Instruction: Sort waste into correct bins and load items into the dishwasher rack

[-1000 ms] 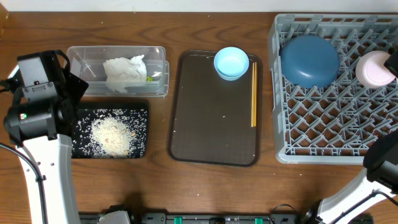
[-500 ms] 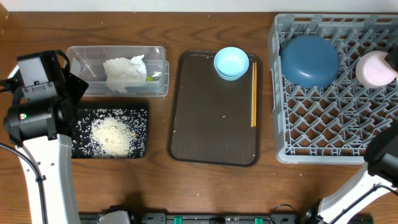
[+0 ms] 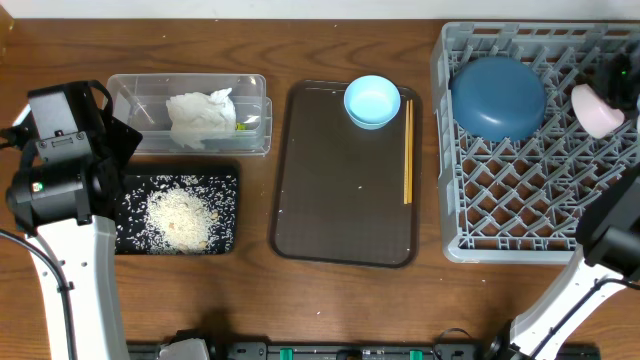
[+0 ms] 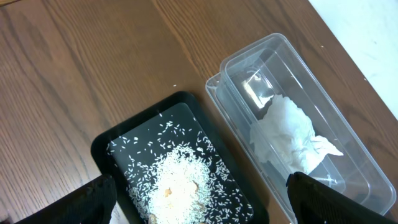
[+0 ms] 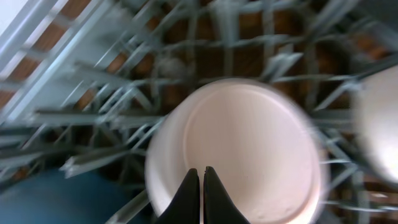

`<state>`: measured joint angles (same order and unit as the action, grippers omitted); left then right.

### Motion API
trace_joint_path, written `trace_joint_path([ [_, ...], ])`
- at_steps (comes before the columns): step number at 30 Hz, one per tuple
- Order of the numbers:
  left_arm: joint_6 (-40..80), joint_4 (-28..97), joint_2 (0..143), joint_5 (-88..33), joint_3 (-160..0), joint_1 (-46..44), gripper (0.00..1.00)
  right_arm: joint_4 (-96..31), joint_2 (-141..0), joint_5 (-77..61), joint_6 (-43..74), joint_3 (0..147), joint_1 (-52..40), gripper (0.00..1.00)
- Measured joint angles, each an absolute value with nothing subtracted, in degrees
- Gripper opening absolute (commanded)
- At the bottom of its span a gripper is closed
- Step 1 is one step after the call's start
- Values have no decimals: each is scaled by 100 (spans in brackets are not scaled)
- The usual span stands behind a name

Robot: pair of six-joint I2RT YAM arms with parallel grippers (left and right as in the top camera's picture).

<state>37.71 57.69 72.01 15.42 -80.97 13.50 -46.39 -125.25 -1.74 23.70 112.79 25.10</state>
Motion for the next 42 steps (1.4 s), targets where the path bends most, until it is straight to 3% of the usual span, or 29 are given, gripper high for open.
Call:
trace_joint_path([
  [12,3774,5769,7203,1542,-8097,1350,90,-4698,-12370,-1100,2187,11279,2414,2],
  [26,3774,5769,7201,1542,-8097,1350,90,-5142,-12001,283,2163,11279,2416,1],
  [42,3774,5769,7203,1542,-8097,1350,90,-5708,-12477,-14,2023,11275,2414,1],
])
